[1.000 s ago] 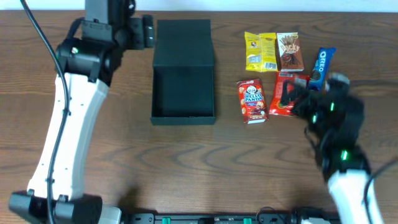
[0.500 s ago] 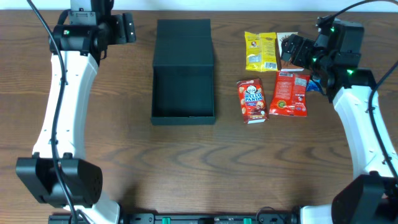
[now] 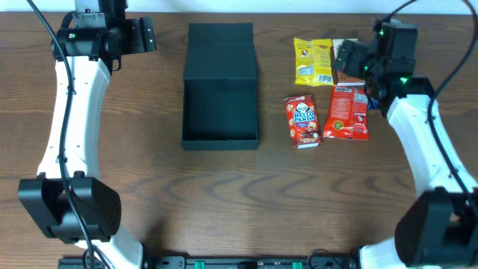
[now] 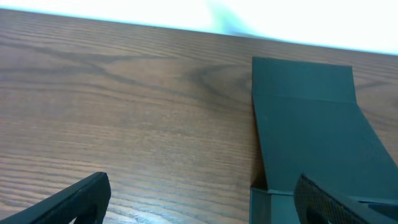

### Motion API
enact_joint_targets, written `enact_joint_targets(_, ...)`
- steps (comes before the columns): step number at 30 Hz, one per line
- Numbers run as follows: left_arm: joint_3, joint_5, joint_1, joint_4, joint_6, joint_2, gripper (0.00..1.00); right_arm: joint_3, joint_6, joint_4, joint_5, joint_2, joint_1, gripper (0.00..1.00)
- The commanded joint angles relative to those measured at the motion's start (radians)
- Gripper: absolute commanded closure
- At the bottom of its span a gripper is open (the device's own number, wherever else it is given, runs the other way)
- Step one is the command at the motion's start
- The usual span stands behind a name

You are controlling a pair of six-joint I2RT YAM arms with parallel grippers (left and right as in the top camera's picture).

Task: Pack container
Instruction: 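Grasp the blue Oreo pack with the right gripper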

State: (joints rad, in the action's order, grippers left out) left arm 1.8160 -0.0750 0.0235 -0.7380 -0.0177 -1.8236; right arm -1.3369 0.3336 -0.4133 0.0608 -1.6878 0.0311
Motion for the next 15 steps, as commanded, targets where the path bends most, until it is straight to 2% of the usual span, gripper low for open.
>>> enact_joint_targets(1, -0.001, -0.005, 0.003, -0.007, 0.018, -0.004, 0.05, -0.011, 0.101, -0.014, 0.13, -0.017, 0.076, 0.01)
enact_joint_targets(9, -0.001, -0.005, 0.002, -0.01, 0.018, -0.004, 0.05, -0.052, 0.101, -0.082, 0.184, -0.161, 0.132, 0.03)
enact_joint_targets(15, -0.001, -0.005, 0.002, -0.043, 0.019, -0.004, 0.05, -0.313, 0.1, -0.334, 0.283, -0.362, 0.139, 0.02)
